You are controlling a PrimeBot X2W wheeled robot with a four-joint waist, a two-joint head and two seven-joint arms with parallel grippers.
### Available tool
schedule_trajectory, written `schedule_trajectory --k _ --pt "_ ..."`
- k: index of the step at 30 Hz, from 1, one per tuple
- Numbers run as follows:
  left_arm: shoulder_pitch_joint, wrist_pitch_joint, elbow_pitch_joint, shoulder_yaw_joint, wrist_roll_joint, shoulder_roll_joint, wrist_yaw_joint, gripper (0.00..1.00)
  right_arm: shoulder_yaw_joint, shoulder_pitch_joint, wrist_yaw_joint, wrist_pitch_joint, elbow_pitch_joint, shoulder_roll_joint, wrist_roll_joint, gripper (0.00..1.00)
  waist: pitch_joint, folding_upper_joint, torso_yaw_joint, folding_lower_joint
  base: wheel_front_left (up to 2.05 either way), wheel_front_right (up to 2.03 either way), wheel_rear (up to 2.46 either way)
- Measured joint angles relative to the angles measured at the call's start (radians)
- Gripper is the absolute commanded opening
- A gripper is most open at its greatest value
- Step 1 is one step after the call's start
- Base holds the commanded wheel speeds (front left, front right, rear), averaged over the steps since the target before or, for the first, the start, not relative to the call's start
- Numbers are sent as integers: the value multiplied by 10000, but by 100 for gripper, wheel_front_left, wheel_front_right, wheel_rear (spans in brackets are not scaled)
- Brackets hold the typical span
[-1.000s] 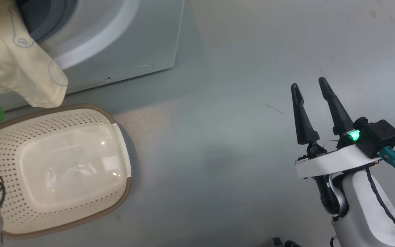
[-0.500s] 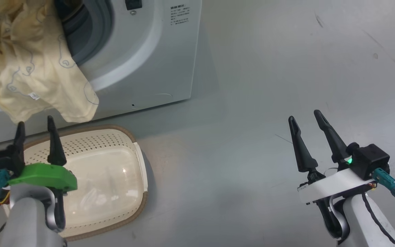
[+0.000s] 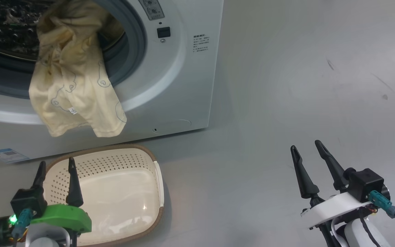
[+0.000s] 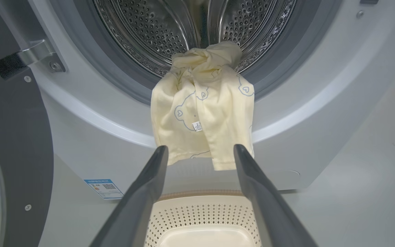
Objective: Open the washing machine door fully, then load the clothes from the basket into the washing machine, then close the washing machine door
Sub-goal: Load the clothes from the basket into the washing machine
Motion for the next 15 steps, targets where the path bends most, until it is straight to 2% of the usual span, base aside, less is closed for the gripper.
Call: schedule_trajectory --k 15 --pt "1006 -2 -842 -458 -4 4 186 100 109 421 -2 0 -6 -13 -167 100 -957 0 422 0 0 0 0"
